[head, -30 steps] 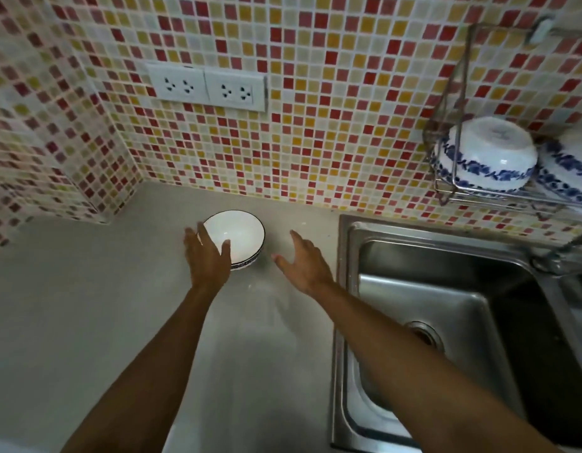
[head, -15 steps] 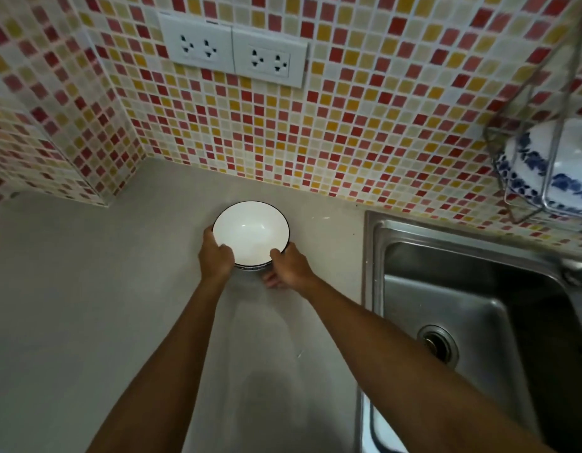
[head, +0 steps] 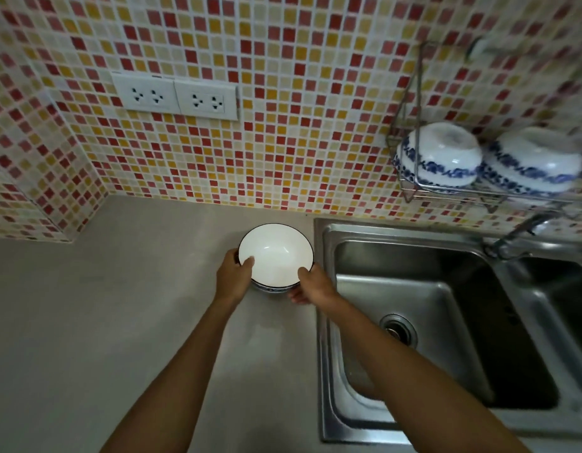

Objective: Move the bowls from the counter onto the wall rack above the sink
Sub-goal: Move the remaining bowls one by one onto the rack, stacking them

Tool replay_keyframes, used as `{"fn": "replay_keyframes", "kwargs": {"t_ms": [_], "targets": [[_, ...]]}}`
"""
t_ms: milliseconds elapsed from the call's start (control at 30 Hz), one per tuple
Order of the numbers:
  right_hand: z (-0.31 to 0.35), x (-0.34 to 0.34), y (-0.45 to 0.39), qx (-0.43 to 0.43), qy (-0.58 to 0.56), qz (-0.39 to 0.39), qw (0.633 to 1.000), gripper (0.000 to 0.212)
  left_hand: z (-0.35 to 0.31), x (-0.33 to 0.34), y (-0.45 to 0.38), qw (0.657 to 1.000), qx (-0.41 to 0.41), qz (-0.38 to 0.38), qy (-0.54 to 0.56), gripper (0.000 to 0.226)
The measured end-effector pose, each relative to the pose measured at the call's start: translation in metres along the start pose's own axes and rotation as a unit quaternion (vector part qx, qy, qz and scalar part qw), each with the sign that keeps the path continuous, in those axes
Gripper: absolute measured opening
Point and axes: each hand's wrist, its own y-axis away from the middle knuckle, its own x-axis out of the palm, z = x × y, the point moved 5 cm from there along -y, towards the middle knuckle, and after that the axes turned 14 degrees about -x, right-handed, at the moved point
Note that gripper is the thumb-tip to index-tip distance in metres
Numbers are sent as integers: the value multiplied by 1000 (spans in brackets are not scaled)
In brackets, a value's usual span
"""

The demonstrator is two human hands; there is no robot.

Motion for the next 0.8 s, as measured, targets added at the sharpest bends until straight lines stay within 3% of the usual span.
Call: {"fn": "replay_keyframes", "kwargs": {"t_ms": [233,400,600,800], "targets": [[-11,-81,48,-32,-26,-34,999,38,-21,75,63,979,-73,173,82,52],[-17,-145,83,-55,-22,-66,996,34,-40,130,114,971,-29,223,82,58],[-22,-225,107,-58,49,-85,993,33,-50,191,153,974,21,194,114,61],[9,-315,113,-186,194,-157,950,40,-70,226,196,974,93,155,139,48]]}}
